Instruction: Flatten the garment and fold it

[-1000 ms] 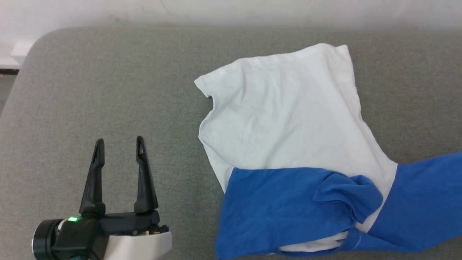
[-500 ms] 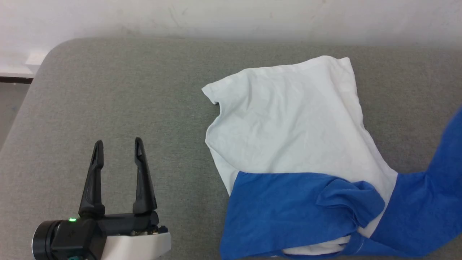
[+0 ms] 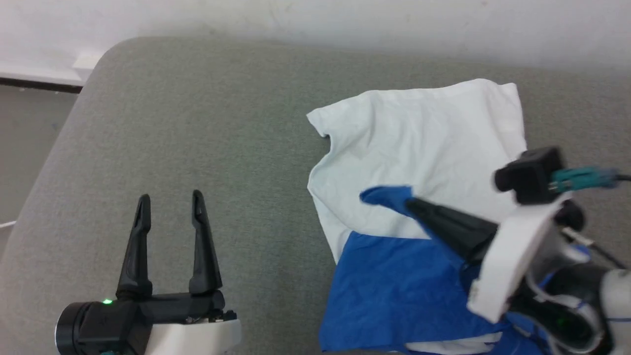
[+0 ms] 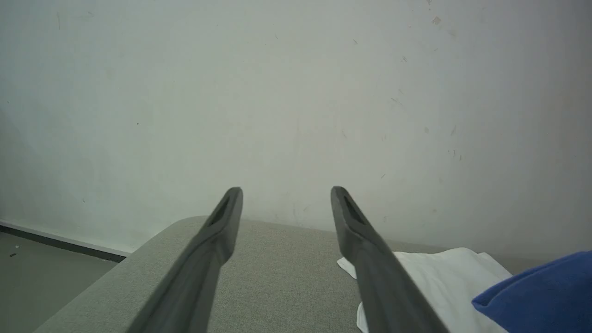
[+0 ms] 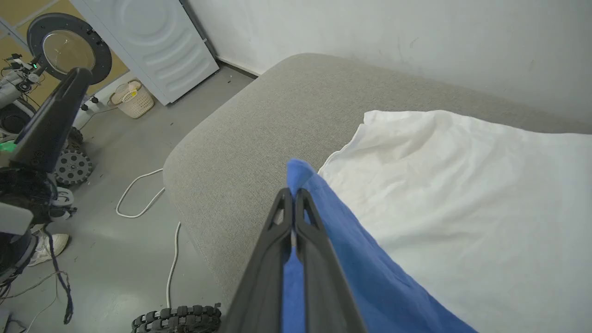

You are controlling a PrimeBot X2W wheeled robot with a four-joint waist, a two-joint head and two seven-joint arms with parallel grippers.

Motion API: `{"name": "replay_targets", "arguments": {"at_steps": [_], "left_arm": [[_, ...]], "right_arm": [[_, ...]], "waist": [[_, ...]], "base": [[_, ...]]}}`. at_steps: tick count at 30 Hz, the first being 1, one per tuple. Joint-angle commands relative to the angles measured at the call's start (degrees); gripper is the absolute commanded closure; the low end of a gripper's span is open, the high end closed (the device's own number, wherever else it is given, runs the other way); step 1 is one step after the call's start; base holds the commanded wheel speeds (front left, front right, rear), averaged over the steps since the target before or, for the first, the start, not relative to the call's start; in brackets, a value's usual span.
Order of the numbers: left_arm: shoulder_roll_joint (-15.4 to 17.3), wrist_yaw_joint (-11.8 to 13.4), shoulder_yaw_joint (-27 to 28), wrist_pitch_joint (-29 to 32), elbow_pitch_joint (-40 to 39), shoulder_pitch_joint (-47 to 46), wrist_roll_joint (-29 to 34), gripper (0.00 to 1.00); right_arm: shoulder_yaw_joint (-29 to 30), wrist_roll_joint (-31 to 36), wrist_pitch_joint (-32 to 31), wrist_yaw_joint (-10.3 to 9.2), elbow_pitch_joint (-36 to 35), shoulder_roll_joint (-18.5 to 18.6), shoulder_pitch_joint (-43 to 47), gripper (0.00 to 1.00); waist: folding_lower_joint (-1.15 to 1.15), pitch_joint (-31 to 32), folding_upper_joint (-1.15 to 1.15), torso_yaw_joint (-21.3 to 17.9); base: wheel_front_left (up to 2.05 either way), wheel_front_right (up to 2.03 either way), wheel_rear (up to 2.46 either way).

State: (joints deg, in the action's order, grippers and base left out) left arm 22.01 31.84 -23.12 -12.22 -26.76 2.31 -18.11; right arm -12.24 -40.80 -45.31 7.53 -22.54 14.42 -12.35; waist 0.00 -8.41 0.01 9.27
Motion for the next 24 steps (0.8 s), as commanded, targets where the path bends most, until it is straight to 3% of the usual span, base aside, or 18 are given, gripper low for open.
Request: {"name": "replay_targets", "arguments": {"at_steps": [1,10,18,19,20,21,24], "left_arm": [[-0.2,-0.1,-0.1,-0.5,0.2,0.0,-0.3,0.0],[-1.8,-0.9,-1.0,-1.6,1.5,-0.2,-0.6,0.0],[-3.1,-1.5,-1.4,-2.1,3.0,-0.9,-0.7,0.0],[-3.2,-1.6,-1.4,-2.2,3.2,-0.9,-0.8,0.0],[-3.3,-1.6,-1.4,-2.2,3.3,-0.9,-0.8,0.0],[-3.3,-1.6,-1.2,-2.2,3.4,-0.8,-0.8,0.0],[-3.1,-1.6,-0.8,-2.3,3.4,-0.4,-0.8,0.0]], "right_arm": [[-0.9,0.4,0.9,-0.04,1.0,-0.4,0.8,1.0],[-11.4,7.8,7.7,-0.04,17.9,-1.1,2.2,1.0],[-13.4,16.4,16.0,-0.04,37.6,-6.3,-0.1,1.0],[-13.3,17.1,16.7,-0.04,39.3,-6.9,-0.4,0.89],[-13.5,17.5,17.6,-0.04,40.4,-7.5,-0.8,0.25],[-13.7,17.6,18.1,-0.04,41.2,-8.0,-1.3,0.0],[-15.6,15.9,18.6,-0.04,40.5,-8.7,-2.8,0.0]], "waist": [[0.0,-0.7,-0.01,1.4],[0.0,-1.9,-0.01,4.6],[0.0,-1.7,-0.01,5.8],[0.0,-1.6,-0.01,5.9],[0.0,-1.5,-0.01,5.8],[0.0,-1.4,-0.01,5.6],[0.0,-1.1,-0.01,4.4]], "base": [[0.0,0.0,0.0],[0.0,0.0,0.0],[0.0,0.0,0.0],[0.0,0.0,0.0],[0.0,0.0,0.0],[0.0,0.0,0.0],[0.0,0.0,0.0]]}}
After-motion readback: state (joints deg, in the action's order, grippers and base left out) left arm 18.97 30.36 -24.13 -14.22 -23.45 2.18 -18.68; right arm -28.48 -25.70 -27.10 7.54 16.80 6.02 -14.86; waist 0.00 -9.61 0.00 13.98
